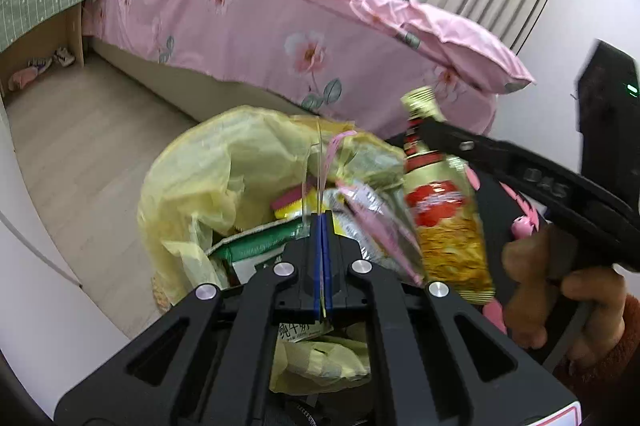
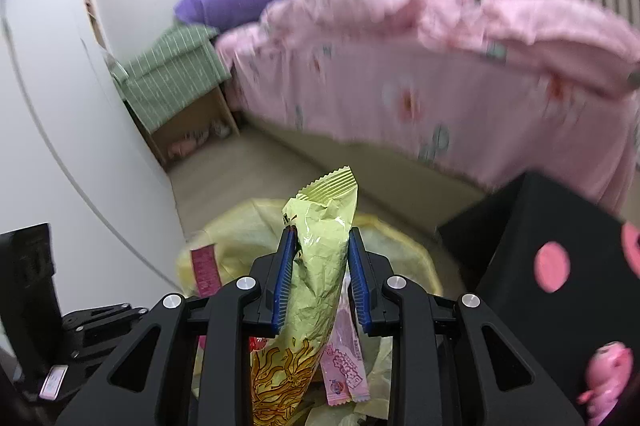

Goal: Collect trash
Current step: 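Carry the chip bag into the yellow trash bag and open the right gripper, then move both grippers back over the remaining wrappers on the table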

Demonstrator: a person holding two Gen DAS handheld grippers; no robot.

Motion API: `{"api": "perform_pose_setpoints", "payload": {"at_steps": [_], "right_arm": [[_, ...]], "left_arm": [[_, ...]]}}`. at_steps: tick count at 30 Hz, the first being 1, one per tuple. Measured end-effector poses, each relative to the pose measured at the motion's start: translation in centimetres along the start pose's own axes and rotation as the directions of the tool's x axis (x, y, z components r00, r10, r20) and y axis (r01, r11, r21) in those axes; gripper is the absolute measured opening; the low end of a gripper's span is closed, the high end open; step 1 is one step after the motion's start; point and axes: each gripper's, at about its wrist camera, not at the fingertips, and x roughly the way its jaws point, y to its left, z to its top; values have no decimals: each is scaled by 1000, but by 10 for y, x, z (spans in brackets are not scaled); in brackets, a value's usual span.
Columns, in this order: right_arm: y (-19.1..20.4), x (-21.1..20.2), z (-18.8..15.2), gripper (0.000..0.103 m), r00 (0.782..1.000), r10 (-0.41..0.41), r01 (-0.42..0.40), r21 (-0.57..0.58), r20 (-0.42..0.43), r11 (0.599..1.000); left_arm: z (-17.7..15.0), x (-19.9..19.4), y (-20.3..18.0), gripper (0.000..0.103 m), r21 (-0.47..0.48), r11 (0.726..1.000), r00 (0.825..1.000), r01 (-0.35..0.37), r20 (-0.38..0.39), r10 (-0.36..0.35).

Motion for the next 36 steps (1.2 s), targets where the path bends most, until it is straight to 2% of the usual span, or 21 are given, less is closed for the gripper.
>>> {"api": "perform_pose_setpoints", "payload": {"at_steps": [3, 6, 9, 13, 14, 15, 18, 19, 24, 28, 33, 36], "right_arm": [[-3, 24, -12, 26, 996, -2, 1, -1, -94, 1000], [-5, 33, -24, 26, 991, -1, 2, 6, -134, 1000], [-10, 34, -29, 26, 990, 9, -4, 36, -141, 999], [-14, 27, -24, 28, 995, 24, -19, 57, -97, 998], [-14, 24, -23, 34, 995, 24, -18, 61, -95, 998], [-15, 23, -22, 40, 995, 21, -15, 66, -94, 998], [-16, 13, -19, 46, 996, 29, -22, 78, -86, 997], [-16, 8, -18, 47, 996, 23, -17, 77, -81, 997], [-24, -28, -17, 48, 999, -3, 7, 94, -42, 996], [-36, -76, -24, 48, 999, -54, 53, 82, 2, 995], [-57, -154, -51, 48, 989, -131, 126, 69, 64, 990], [-74, -206, -79, 48, 971, -217, 209, 80, 103, 975]], "left_arm": [[-7, 9, 7, 1, -20, 1000, 1000, -1, -30, 0], [-10, 13, 14, 1, -45, 999, 999, 5, -40, -7], [-9, 12, 14, 1, -52, 998, 999, 18, -38, -20], [-6, 10, 13, 2, -66, 997, 999, 41, -26, -43], [-5, 8, 14, 5, -78, 996, 998, 51, -21, -53], [-3, 7, 15, 13, -91, 994, 998, 60, -18, -62], [2, -2, 15, 31, -108, 992, 998, 68, 13, -67], [5, -6, 13, 33, -105, 992, 998, 65, 27, -62], [12, -26, -3, 49, -58, 997, 996, 49, 78, -44], [10, -34, -21, 51, -26, 998, 996, 60, 69, -58], [-5, -38, -62, 54, 46, 987, 987, 155, 26, -156], [-20, -36, -95, 54, 113, 966, 973, 232, -25, -231]]}}
